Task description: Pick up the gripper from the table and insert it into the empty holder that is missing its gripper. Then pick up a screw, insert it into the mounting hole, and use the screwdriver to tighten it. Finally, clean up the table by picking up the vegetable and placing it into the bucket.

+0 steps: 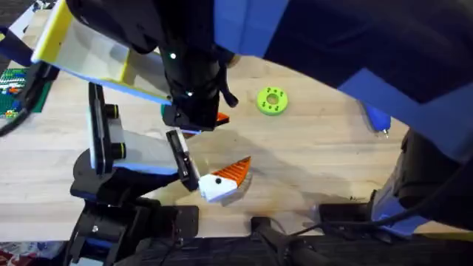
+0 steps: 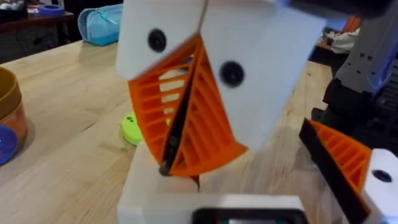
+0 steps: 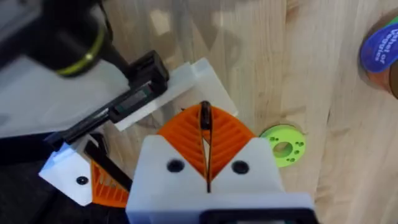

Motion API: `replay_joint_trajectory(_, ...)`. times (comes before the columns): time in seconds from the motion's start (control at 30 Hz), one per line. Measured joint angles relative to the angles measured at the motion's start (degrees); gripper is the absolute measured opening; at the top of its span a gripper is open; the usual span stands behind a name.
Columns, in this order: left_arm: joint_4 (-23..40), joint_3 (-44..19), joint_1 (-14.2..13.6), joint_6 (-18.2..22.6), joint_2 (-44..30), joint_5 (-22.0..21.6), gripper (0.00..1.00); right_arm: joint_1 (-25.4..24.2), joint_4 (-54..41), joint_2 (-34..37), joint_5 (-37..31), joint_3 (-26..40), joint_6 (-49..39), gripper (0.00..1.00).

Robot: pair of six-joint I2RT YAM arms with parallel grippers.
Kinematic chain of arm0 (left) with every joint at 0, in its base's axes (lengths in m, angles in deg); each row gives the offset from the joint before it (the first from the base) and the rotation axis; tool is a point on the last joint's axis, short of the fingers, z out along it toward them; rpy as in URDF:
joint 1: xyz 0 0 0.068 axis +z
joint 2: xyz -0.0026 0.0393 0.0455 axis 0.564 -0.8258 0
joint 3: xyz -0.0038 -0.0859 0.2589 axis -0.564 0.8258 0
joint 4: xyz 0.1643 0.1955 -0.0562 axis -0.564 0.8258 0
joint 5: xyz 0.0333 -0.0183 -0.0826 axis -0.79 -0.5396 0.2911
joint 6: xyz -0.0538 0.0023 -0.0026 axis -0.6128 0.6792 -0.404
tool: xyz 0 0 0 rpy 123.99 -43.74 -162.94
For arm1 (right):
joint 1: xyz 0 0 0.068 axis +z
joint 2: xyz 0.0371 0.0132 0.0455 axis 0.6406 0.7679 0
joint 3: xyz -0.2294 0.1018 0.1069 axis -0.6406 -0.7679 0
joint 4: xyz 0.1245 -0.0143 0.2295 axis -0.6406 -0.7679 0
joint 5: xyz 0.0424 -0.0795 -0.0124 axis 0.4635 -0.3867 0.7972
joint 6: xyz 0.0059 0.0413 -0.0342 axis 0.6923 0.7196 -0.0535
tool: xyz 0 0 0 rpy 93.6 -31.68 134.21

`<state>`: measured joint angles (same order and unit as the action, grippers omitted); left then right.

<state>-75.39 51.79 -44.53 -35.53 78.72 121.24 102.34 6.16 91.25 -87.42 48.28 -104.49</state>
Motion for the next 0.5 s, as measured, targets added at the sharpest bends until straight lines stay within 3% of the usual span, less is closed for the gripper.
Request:
replay_joint_trajectory(0.07, 0.0, 0.0, 0.0, 0.0, 0.0, 0.0, 0.986, 0.0, 0.0, 0.0, 0.0, 0.0, 0.0, 0.059)
replay_joint_trajectory(0.13, 0.0, 0.0, 0.0, 0.0, 0.0, 0.0, 0.986, 0.0, 0.0, 0.0, 0.1, 0.0, 0.0, 0.239)
replay_joint_trajectory(0.2, 0.0, 0.0, 0.0, 0.0, 0.0, 0.0, 0.986, 0.0, 0.1, 0.0, 0.1, 0.0, -0.1, 0.473)
replay_joint_trajectory(0.3, 0.0, 0.0, 0.0, 0.0, 0.0, 0.2, 0.986, -0.1, -0.4, -0.1, -0.4, 0.0, -0.5, 0.903)
replay_joint_trajectory(0.33, 0.0, 0.0, 0.0, 0.0, 0.0, 0.2, 0.986, -0.3, -0.5, -0.3, -0.6, 0.0, -0.8, 0.971)
replay_joint_trajectory(0.5, 0.0, 0.0, 0.0, 0.0, 0.0, 0.1, 0.986, -0.6, -0.2, -0.4, -0.7, 0.0, -0.9, 0.995)
